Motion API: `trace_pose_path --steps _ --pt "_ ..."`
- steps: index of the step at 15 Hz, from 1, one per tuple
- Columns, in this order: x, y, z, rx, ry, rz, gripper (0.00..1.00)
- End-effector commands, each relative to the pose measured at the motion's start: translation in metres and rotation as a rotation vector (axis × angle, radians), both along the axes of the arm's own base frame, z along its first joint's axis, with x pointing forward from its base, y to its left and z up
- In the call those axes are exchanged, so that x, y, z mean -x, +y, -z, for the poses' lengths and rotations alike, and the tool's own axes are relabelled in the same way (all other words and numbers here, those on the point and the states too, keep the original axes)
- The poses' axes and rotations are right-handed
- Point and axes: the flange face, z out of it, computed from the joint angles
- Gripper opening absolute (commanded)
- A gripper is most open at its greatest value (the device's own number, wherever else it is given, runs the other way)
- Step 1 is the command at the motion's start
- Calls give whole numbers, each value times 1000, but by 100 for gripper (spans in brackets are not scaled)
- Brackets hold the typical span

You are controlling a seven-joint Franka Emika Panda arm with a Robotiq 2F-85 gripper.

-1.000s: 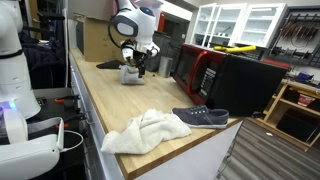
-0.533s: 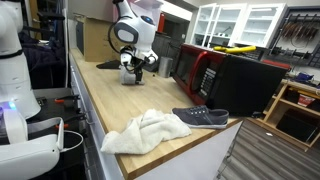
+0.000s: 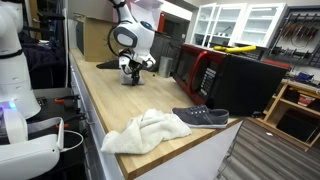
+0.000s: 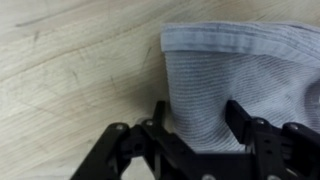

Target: Fold the grey towel once from top to bottom and twice from right to left.

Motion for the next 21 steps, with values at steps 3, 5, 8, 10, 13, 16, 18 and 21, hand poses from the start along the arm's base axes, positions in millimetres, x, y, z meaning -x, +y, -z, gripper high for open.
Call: trace_pose_path --steps 3,5,8,10,13,16,18,21 --pt "-3 1 -12 8 -29 10 20" --pt "0 -3 -24 35 -45 -7 5" --pt "5 -18 -44 118 -65 -40 0" --pt "9 -33 -58 188 -72 -46 2" --pt "16 -54 -79 285 -69 -47 2" --pt "21 -63 -97 385 -67 -58 2" --pt "22 -62 -106 455 -67 -73 2" --pt "16 -48 -115 549 -66 -105 2"
